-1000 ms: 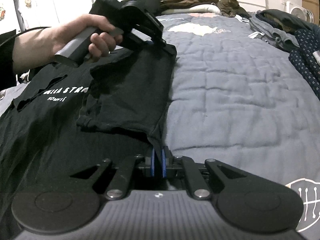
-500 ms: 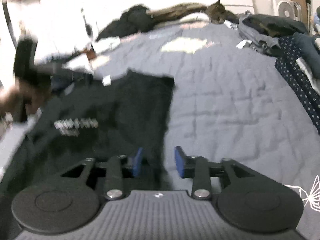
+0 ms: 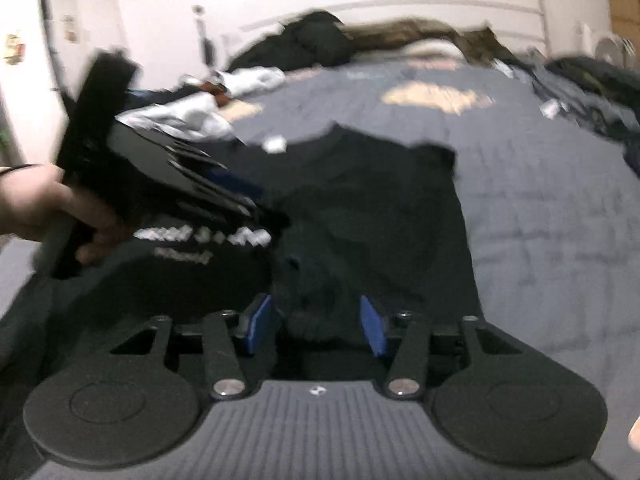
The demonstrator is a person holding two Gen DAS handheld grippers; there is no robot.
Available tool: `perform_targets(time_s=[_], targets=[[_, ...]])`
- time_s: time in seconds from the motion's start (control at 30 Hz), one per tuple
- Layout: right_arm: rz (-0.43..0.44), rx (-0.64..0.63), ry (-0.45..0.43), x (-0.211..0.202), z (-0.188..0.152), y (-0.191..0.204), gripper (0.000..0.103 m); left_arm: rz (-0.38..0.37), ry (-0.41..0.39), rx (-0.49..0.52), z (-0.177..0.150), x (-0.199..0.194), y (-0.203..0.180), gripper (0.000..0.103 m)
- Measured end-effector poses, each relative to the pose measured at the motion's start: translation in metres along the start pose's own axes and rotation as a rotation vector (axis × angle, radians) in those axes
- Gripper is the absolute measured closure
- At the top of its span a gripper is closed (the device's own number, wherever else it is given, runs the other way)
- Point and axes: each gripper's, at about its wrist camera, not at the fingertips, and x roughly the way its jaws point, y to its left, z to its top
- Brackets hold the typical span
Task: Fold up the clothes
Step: 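Release the folded panel and smooth it flat with the left tool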
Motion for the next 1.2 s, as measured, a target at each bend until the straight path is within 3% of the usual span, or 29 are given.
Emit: perform_targets(time_s=[0.2, 0.23, 0.27, 0.33, 0.5, 0.53, 0.57, 0.7, 0.83, 0.93, 1.03, 1.2], targets=[[0.028, 0.038, 0.028, -0.001, 0.0, 0.0, 0.089, -0.01, -0.014, -0.058, 0.003, 0.003, 0.008, 0.053], [0.054, 0.032, 0.043, -0.001, 0.0, 0.002, 0.098, -0.011, -0.017, -0.067, 0.003, 0.003, 0.009, 0.055], [0.078, 0.027, 0.059, -0.001, 0.0, 0.004, 0.103, -0.013, -0.019, -0.077, 0.003, 0.003, 0.01, 0.069], [0.117, 0.008, 0.097, -0.001, -0.002, 0.008, 0.103, -0.016, -0.024, -0.096, 0.004, 0.004, 0.013, 0.088], [0.174, -0.002, 0.159, -0.002, -0.004, 0.007, 0.103, -0.029, -0.03, -0.137, 0.006, -0.006, 0.02, 0.085], [0.18, 0.003, 0.163, -0.003, -0.002, 0.005, 0.103, -0.047, -0.037, -0.15, 0.005, -0.013, 0.017, 0.078], [0.174, 0.022, 0.154, -0.006, 0.0, 0.001, 0.1, -0.066, -0.044, -0.163, 0.004, -0.02, 0.015, 0.072], [0.175, 0.108, 0.117, -0.019, 0.012, -0.018, 0.094, -0.156, -0.076, -0.214, -0.005, -0.044, -0.005, 0.071], [0.125, 0.201, 0.05, -0.038, 0.019, -0.051, 0.06, -0.25, -0.102, -0.308, -0.025, -0.049, -0.032, 0.071], [0.109, 0.281, 0.013, -0.053, 0.022, -0.079, 0.055, -0.297, -0.061, -0.386, -0.037, -0.038, -0.043, 0.071], [0.095, 0.353, -0.043, -0.061, 0.021, -0.097, 0.052, -0.282, -0.054, -0.404, -0.043, -0.028, -0.049, 0.071], [0.122, 0.351, -0.077, -0.06, 0.024, -0.099, 0.051, -0.28, -0.059, -0.43, -0.039, -0.016, -0.049, 0.067]])
